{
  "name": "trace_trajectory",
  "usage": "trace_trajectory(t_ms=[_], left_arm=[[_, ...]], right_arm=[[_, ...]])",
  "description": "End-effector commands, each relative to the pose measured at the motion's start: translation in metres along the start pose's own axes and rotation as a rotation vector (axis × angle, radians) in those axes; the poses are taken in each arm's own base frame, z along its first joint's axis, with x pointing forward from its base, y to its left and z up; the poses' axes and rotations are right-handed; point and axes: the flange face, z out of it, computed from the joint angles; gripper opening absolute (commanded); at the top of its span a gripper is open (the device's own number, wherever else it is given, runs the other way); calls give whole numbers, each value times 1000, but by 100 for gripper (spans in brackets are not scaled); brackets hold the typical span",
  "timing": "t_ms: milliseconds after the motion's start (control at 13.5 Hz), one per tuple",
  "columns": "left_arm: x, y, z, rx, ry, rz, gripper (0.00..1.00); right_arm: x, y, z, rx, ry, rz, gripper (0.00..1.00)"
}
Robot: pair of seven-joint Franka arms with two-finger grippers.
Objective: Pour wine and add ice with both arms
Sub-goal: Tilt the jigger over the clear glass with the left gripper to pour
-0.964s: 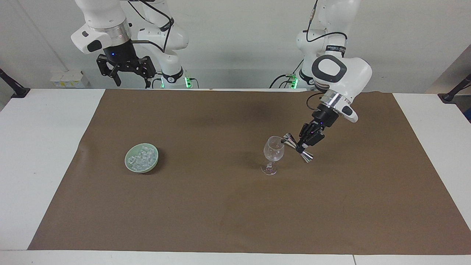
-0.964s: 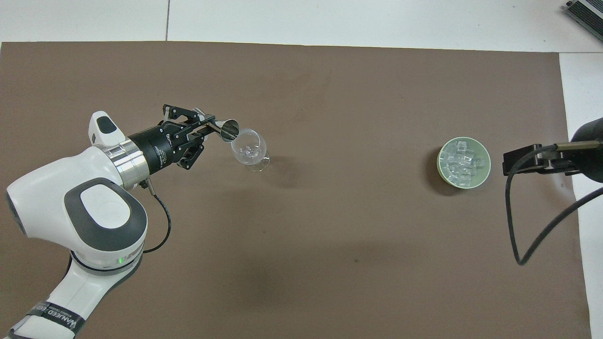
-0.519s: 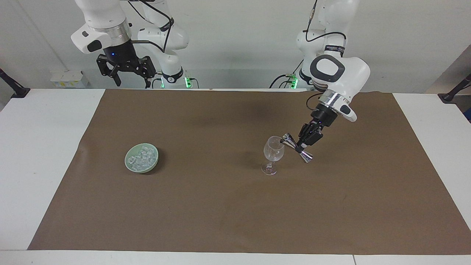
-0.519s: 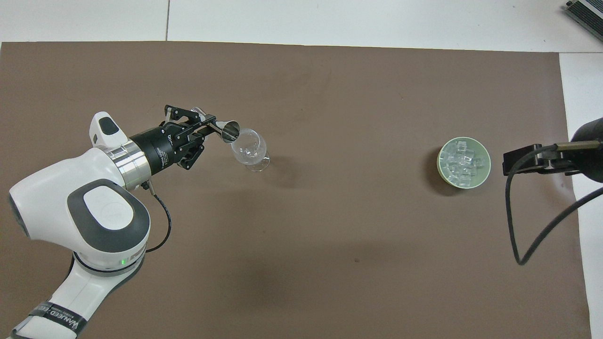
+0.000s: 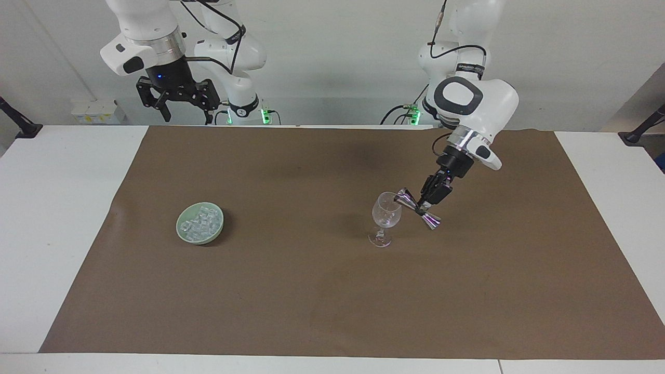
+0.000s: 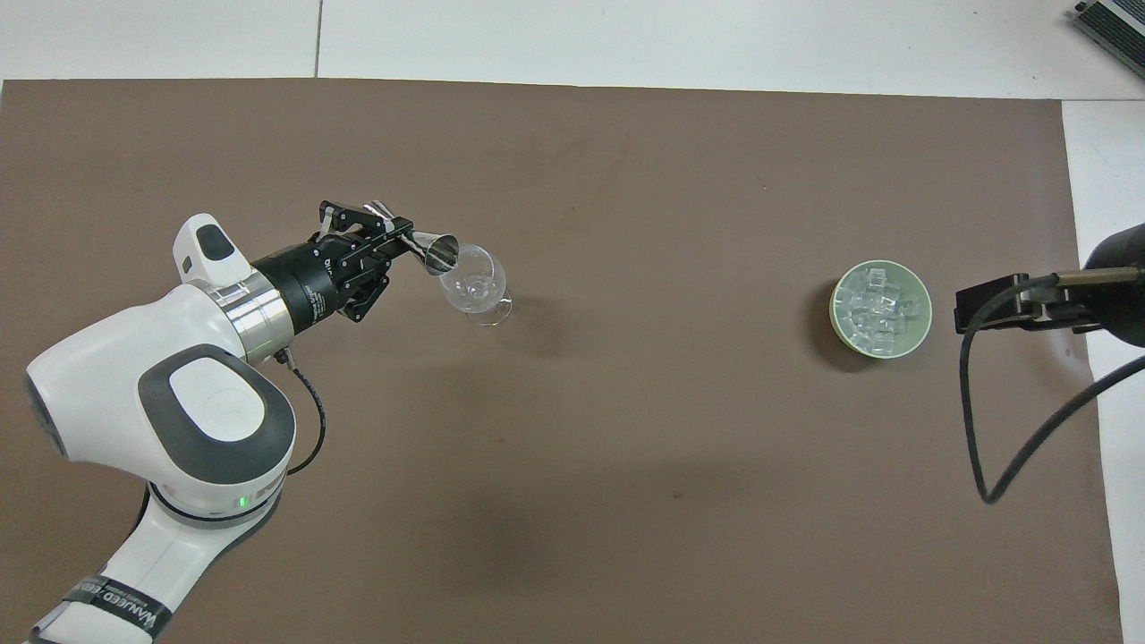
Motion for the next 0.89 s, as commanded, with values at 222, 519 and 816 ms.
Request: trace_trajectory(t_ms=[222,519,816], left_arm=[[-8,-4,-8,-17,28,62,0],[-14,-4,-6,-21,42,140,0],[-16,-2,-6,-26,52,216,0]], right_arm=[[-6,3,0,22,5,-18,100],[-6,3,0,22,6,-18,100],[-6,3,0,22,5,-18,100]])
